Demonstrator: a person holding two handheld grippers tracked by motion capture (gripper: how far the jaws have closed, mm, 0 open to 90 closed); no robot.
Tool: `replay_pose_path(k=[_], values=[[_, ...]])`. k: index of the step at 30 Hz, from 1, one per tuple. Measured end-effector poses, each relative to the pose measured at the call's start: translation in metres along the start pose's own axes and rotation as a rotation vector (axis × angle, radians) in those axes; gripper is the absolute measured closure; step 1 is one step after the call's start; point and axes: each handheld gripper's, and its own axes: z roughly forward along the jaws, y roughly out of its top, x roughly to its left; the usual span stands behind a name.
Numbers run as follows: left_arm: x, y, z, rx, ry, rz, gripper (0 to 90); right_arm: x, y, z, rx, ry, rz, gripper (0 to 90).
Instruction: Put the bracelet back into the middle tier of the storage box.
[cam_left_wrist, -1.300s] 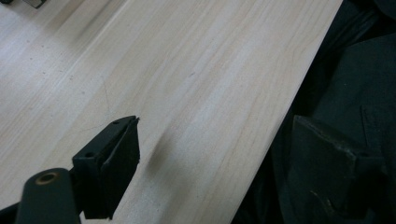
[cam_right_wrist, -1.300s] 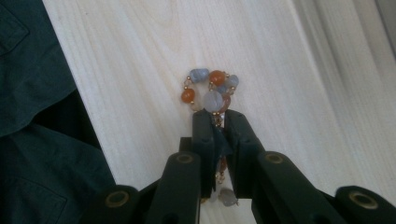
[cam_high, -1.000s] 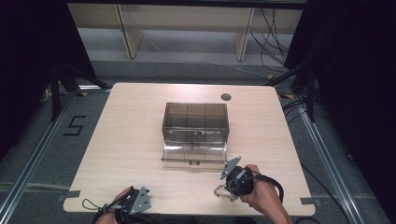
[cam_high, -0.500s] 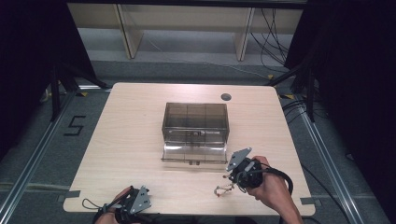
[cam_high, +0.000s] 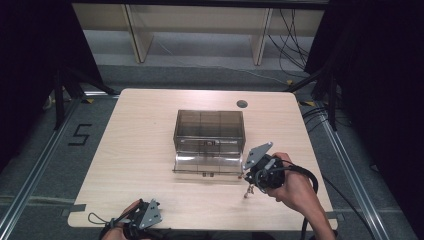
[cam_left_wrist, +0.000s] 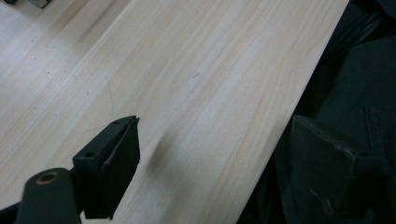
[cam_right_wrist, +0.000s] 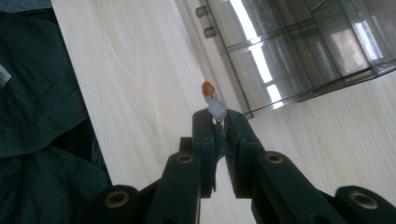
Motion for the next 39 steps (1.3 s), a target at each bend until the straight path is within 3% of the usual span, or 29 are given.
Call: replay_pose_path(k=[11,12,13,14,15,29,30,31,33,35,39], values=[[0.000,0.000,0.000,-0.001,-0.008,0.005,16.6,-0.014,0.019,-0.014,0.012,-0.005,-0.022,84.0],[0.000,0.000,0.000,-0.001,-0.008,0.005,16.6,-0.013,0.020,-0.015,0.016,-0.006,-0.004,84.0],[0.000,0.001,0.000,-0.002,-0.009,0.004,16.6,-0.015,0.022,-0.016,0.011,-0.005,-0.026,84.0],[0.000,0.001,0.000,-0.003,-0.005,0.003,16.6,-0.015,0.024,-0.019,0.015,-0.008,-0.011,83.9],[0.000,0.001,0.000,-0.003,-0.006,0.004,16.6,-0.017,0.026,-0.020,0.009,-0.007,-0.032,83.9],[0.000,0.000,0.000,-0.002,-0.009,0.003,16.4,-0.028,0.055,-0.036,-0.011,-0.014,-0.049,83.9],[0.000,0.001,0.000,-0.003,-0.007,0.002,16.5,-0.029,0.056,-0.036,-0.008,-0.020,-0.037,83.9],[0.000,0.001,0.000,-0.003,-0.008,0.004,16.4,-0.031,0.058,-0.036,-0.008,-0.021,-0.055,83.9],[0.000,0.000,0.000,-0.003,-0.010,0.004,16.4,-0.033,0.061,-0.036,0.003,-0.029,-0.026,84.0],[0.000,0.000,0.000,-0.003,-0.007,0.002,16.5,-0.038,0.064,-0.034,-0.004,-0.026,-0.047,84.0],[0.000,0.000,0.000,-0.003,-0.009,0.004,16.4,-0.043,0.069,-0.028,0.002,-0.020,-0.038,83.9]])
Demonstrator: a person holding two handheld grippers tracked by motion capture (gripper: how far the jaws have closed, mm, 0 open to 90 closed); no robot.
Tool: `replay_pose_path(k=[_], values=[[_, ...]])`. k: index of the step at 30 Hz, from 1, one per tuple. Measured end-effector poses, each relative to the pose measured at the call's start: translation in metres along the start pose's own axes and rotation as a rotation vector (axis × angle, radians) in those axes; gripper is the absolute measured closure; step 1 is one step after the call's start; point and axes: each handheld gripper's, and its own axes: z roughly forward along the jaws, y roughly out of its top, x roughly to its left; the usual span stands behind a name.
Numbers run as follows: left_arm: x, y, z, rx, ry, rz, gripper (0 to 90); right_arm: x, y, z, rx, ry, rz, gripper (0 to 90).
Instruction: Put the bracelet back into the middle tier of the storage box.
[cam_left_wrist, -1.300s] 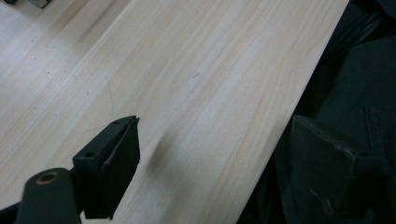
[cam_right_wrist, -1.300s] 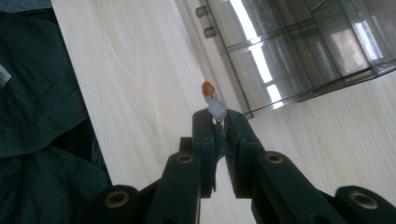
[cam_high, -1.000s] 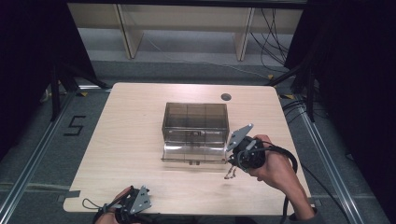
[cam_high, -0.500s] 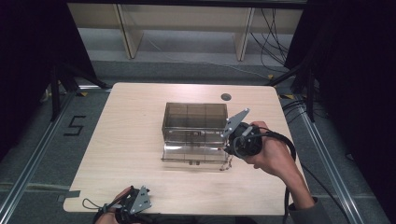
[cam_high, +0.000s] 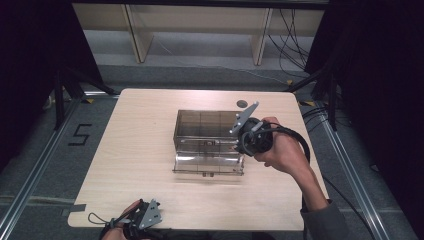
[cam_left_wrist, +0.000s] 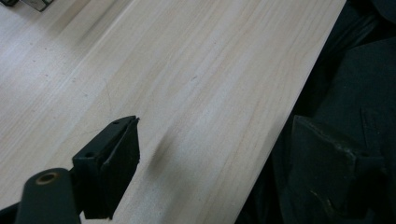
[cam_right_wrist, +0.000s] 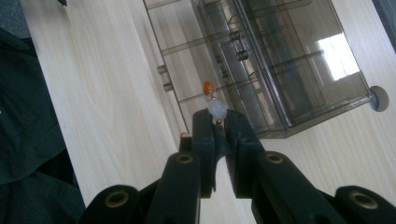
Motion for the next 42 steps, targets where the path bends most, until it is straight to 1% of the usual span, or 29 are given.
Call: replay_pose_path(k=[4,6,9,10,11,13,14,15,16,17,19,20,21,22,24,25,26,27,29,30,32,33,35,36,37,39,40,41,42], values=[[0.000,0.000,0.000,-0.001,0.001,0.003,16.4,-0.004,0.004,0.009,0.013,0.010,-0.003,83.9],[0.000,0.000,0.000,-0.002,0.000,0.002,16.5,-0.007,0.005,0.012,0.017,0.013,0.011,83.9],[-0.001,0.000,0.000,-0.002,-0.001,0.003,16.4,-0.012,0.007,0.019,0.022,0.011,-0.006,83.9],[0.000,0.000,0.000,-0.002,0.000,0.002,16.4,-0.013,0.007,0.021,0.026,0.015,0.016,83.9],[0.000,0.000,0.000,-0.002,0.000,0.003,16.4,-0.015,0.007,0.024,0.025,0.018,0.010,83.9],[-0.001,0.000,-0.002,0.001,0.014,0.006,16.4,-0.016,0.008,0.029,0.032,0.027,0.024,83.9],[-0.001,0.000,-0.001,0.000,0.009,0.007,16.4,-0.017,0.008,0.032,0.035,0.035,0.020,83.9],[0.000,0.000,0.000,-0.002,-0.001,0.005,16.5,-0.018,0.008,0.039,0.044,0.034,0.036,83.9],[0.000,0.000,0.000,-0.003,0.001,0.004,16.5,-0.018,0.008,0.039,0.044,0.034,0.036,83.9],[-0.001,0.000,-0.002,-0.001,0.014,0.006,16.5,-0.020,0.007,0.046,0.057,0.043,0.035,83.9],[-0.001,0.000,-0.002,0.000,0.012,0.008,16.4,-0.020,0.006,0.050,0.066,0.043,0.043,83.8],[0.000,0.000,-0.001,0.000,-0.002,0.005,16.5,-0.022,0.006,0.059,0.080,0.062,0.035,83.9],[0.000,0.000,-0.001,0.000,-0.012,0.005,16.5,-0.023,0.006,0.063,0.102,0.079,0.045,83.9],[0.000,0.000,-0.001,-0.002,0.002,0.003,16.5,-0.023,0.006,0.063,0.102,0.079,0.045,83.9],[-0.001,0.000,-0.002,-0.002,0.001,0.007,16.4,-0.024,0.004,0.072,0.121,0.084,0.061,83.9],[0.000,0.000,-0.001,0.000,0.002,0.007,16.4,-0.025,0.004,0.077,0.130,0.085,0.045,83.9],[0.000,0.000,0.000,0.001,-0.016,0.005,16.5,-0.025,0.003,0.081,0.136,0.073,0.057,83.9],[0.000,0.000,-0.001,0.000,-0.003,0.008,16.4,-0.026,0.002,0.087,0.149,0.075,0.062,83.9],[-0.001,0.000,-0.002,-0.003,0.001,0.008,16.5,-0.026,0.001,0.090,0.159,0.081,0.070,83.8],[-0.001,0.000,-0.002,0.000,0.017,0.007,16.5,-0.026,0.001,0.093,0.163,0.087,0.066,83.9],[-0.001,0.000,-0.001,-0.002,0.017,0.003,16.5,-0.028,0.000,0.099,0.173,0.087,0.067,83.9],[0.000,0.000,-0.002,-0.003,-0.003,0.004,16.5,-0.028,-0.001,0.102,0.178,0.090,0.069,83.8],[0.000,0.000,-0.002,-0.001,-0.002,0.006,16.5,-0.028,-0.001,0.108,0.190,0.096,0.073,83.8],[-0.001,0.000,-0.001,0.000,0.016,0.005,16.5,-0.028,-0.001,0.111,0.193,0.104,0.073,83.8],[-0.001,0.000,-0.001,-0.001,0.019,0.004,16.5,-0.028,-0.001,0.118,0.200,0.106,0.074,83.8],[-0.001,0.000,-0.002,-0.003,0.009,0.009,16.5,-0.029,-0.002,0.121,0.205,0.105,0.071,83.8],[-0.001,0.000,-0.002,-0.001,0.009,0.009,16.5,-0.028,-0.001,0.125,0.223,0.104,0.085,83.8],[-0.001,0.000,-0.002,-0.001,0.009,0.008,16.5,-0.029,-0.002,0.126,0.230,0.098,0.070,83.8],[-0.001,0.000,-0.002,-0.003,0.009,0.008,16.5,-0.029,-0.003,0.130,0.221,0.113,0.081,83.8]])
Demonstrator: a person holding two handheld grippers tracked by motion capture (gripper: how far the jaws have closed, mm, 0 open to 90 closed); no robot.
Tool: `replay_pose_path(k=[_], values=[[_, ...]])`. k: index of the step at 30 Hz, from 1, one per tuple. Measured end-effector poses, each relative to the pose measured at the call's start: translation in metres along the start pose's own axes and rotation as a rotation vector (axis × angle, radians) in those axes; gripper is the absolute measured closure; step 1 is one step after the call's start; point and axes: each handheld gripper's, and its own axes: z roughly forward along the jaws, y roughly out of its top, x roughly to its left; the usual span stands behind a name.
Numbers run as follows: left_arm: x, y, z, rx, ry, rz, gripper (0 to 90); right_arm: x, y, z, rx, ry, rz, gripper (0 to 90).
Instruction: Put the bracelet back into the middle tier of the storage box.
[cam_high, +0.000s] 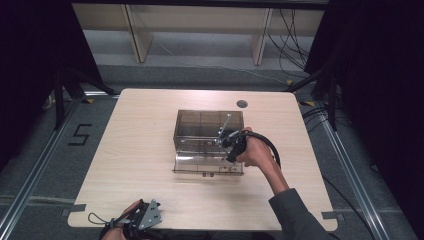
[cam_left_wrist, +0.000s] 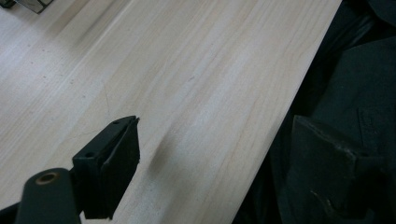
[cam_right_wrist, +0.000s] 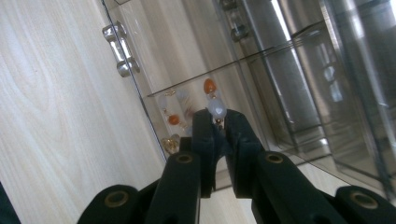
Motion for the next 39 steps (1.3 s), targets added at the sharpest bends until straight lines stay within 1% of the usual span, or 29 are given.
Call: replay_pose_path(k=[1,2,3,5,6,7,8,10,11,12,13,14,15,16,17,18,20,21,25,27,28,29,30,31,32,36,37,38,39], values=[[0.000,0.000,0.000,-0.001,-0.002,0.001,16.5,-0.001,-0.001,0.005,0.012,-0.001,0.001,83.8],[0.000,0.000,0.000,-0.001,-0.002,0.001,16.5,-0.001,-0.001,0.005,0.012,-0.001,0.001,83.8],[0.000,0.000,0.000,0.000,-0.001,0.002,16.5,-0.004,-0.003,0.010,0.038,-0.011,-0.012,83.8],[0.000,0.000,0.000,0.000,-0.001,0.001,16.5,-0.005,-0.004,0.012,0.037,-0.016,-0.019,83.8],[0.000,0.000,0.000,-0.001,0.000,0.001,16.5,-0.004,-0.004,0.014,0.050,-0.007,0.005,83.7],[0.000,0.000,0.000,0.001,-0.003,0.002,16.5,-0.006,-0.005,0.018,0.051,-0.012,-0.014,83.7],[0.000,0.000,0.000,0.001,-0.003,0.002,16.5,-0.006,-0.006,0.021,0.050,-0.008,-0.019,83.7],[0.000,0.000,0.000,0.001,0.001,0.000,16.5,-0.006,-0.006,0.022,0.060,-0.006,-0.012,83.6],[0.000,0.000,0.000,0.000,0.000,-0.001,16.4,-0.005,-0.005,0.022,0.067,-0.010,0.007,83.4],[0.000,0.000,0.000,0.001,-0.001,0.002,16.5,-0.006,-0.006,0.023,0.051,-0.014,0.010,82.1],[0.000,0.000,0.000,0.003,-0.002,0.002,16.5,-0.006,-0.006,0.023,0.051,-0.014,0.010,82.1],[0.000,0.000,0.000,0.003,0.001,0.001,16.5,-0.005,-0.006,0.022,0.043,-0.006,0.028,80.5],[0.000,0.000,0.000,0.002,0.001,-0.001,16.5,-0.006,-0.006,0.021,0.033,-0.003,0.029,79.2],[0.000,0.000,0.000,0.001,0.000,-0.002,16.5,-0.005,-0.006,0.020,0.038,-0.009,0.046,77.5],[0.000,0.000,0.000,0.000,0.000,0.002,16.5,-0.007,-0.007,0.017,0.034,-0.024,0.025,76.1],[0.000,0.000,0.000,0.001,-0.003,0.001,16.4,-0.006,-0.007,0.016,0.015,-0.014,0.040,75.8],[0.000,0.000,0.001,0.003,0.001,-0.002,16.5,-0.008,-0.009,0.011,-0.006,-0.015,0.029,74.4],[0.000,0.000,0.001,0.002,0.000,-0.003,16.5,-0.005,-0.010,0.004,-0.015,-0.011,0.045,73.0],[0.000,0.000,0.001,0.002,0.000,-0.003,16.5,-0.002,-0.012,-0.002,-0.033,-0.015,0.030,71.7],[0.000,0.000,0.001,0.002,-0.001,-0.002,16.4,0.001,-0.016,-0.006,-0.047,-0.024,0.036,70.4],[0.000,0.000,0.001,0.003,-0.001,0.000,16.5,0.001,-0.017,-0.007,-0.046,-0.019,0.027,70.1],[0.000,0.000,0.001,0.003,-0.002,-0.001,16.5,0.003,-0.020,-0.007,-0.057,-0.020,0.022,69.2],[0.000,0.000,0.001,0.003,-0.012,-0.003,16.5,0.003,-0.021,-0.008,-0.053,-0.017,0.021,68.6],[0.001,0.000,0.001,0.002,-0.012,-0.003,16.5,0.005,-0.022,-0.008,-0.048,-0.019,0.031,68.2],[0.000,0.000,0.001,0.001,-0.011,-0.003,16.5,0.004,-0.024,-0.008,-0.062,-0.024,0.021,67.7],[0.001,0.000,0.001,0.003,-0.011,-0.007,16.5,0.008,-0.030,-0.010,-0.083,-0.032,0.030,64.8],[0.000,0.000,0.002,0.000,0.000,-0.004,16.5,0.009,-0.032,-0.011,-0.088,-0.033,0.031,63.7],[0.000,0.000,0.001,0.002,0.010,-0.004,16.5,0.011,-0.035,-0.012,-0.110,-0.040,0.032,60.1],[0.000,0.000,0.001,0.003,0.005,0.000,16.5,0.013,-0.036,-0.013,-0.114,-0.043,0.042,58.1]])
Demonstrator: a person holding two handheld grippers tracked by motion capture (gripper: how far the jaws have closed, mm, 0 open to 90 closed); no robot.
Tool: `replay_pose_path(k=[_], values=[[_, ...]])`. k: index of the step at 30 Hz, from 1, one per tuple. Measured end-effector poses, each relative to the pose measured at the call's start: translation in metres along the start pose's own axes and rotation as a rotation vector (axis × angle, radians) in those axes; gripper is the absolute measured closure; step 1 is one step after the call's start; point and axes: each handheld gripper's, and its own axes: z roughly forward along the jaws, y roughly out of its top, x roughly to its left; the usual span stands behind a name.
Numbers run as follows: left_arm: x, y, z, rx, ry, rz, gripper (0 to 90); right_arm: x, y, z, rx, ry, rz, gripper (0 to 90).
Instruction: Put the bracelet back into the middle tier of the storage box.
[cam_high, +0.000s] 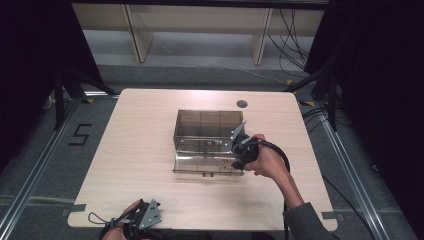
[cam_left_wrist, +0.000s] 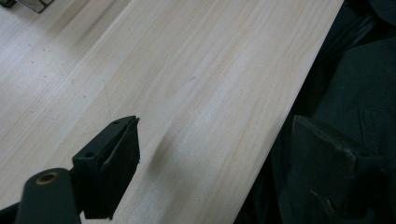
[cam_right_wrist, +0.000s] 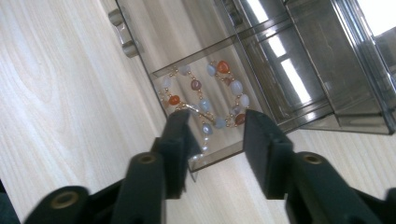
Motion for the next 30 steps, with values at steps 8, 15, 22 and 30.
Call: replay_pose_path(k=[8,15,22,30], values=[[0.000,0.000,0.000,-0.001,-0.005,-0.005,16.5,0.009,-0.015,-0.005,-0.109,-0.021,0.064,40.5],[0.000,0.000,0.000,0.000,-0.002,-0.003,16.5,0.015,-0.030,-0.005,-0.173,-0.026,0.109,35.5],[0.001,0.000,0.001,-0.001,-0.014,-0.008,16.5,0.020,-0.040,-0.005,-0.197,-0.016,0.142,32.8],[0.000,0.000,0.000,0.001,-0.001,-0.005,16.5,0.026,-0.052,-0.006,-0.245,-0.033,0.174,30.0]])
